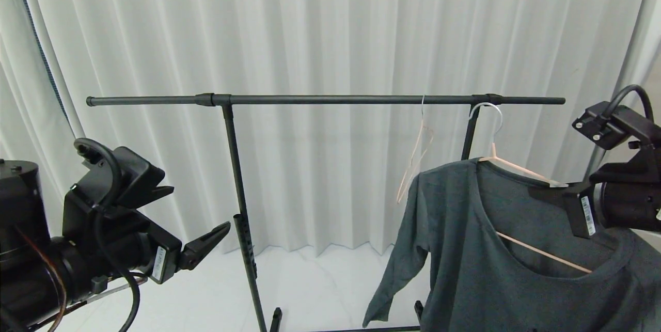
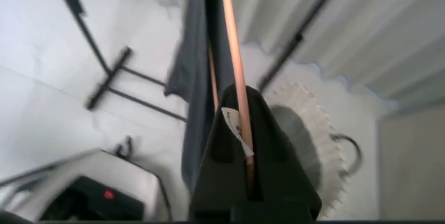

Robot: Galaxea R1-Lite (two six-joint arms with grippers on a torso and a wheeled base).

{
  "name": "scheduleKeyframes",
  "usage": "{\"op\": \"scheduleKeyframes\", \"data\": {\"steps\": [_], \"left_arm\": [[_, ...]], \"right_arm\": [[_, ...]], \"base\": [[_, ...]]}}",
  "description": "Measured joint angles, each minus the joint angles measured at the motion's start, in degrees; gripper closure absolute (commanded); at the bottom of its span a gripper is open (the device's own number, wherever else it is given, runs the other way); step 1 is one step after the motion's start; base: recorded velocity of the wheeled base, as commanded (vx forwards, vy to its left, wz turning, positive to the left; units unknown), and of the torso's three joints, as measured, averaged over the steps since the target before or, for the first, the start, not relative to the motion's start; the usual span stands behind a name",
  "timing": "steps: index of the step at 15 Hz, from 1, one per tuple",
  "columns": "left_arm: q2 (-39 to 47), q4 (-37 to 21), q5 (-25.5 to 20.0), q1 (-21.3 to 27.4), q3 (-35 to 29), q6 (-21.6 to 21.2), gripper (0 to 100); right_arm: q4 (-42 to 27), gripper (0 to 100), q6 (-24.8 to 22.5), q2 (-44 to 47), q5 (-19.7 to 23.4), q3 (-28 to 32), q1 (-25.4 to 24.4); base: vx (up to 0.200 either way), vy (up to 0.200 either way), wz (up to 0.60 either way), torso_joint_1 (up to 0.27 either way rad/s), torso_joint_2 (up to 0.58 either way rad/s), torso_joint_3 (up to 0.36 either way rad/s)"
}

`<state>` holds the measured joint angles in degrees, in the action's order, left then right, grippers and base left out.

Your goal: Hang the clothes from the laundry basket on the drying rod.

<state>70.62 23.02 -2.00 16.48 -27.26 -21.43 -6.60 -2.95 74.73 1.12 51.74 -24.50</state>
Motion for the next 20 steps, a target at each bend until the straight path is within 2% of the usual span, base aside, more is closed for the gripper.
{"op": "scheduleKeyframes", "data": {"steps": [3,11,14,20], "left_arm": [[0.0,0.1,0.0,0.1,0.0,0.0,0],[0.0,0.0,1.1,0.1,-0.3,0.1,0],[0.2,0.0,1.3,0.5,-0.2,0.4,0],[0.3,0.0,1.2,0.9,-0.2,0.4,0]], "right_arm": [[2.8,100,4.1,1.6,0.0,1.9,-3.5],[12.0,100,5.2,11.5,-0.2,10.6,-5.4],[13.2,100,7.0,13.7,-0.3,11.8,-6.3],[13.6,100,7.4,15.3,-0.3,12.3,-7.0]], "base": [[0.0,0.0,0.0,0.0,0.0,0.0],[0.0,0.0,0.0,0.0,0.0,0.0],[0.2,0.0,0.0,-0.004,0.0,0.005],[0.2,0.0,0.0,0.003,0.0,0.002]]}}
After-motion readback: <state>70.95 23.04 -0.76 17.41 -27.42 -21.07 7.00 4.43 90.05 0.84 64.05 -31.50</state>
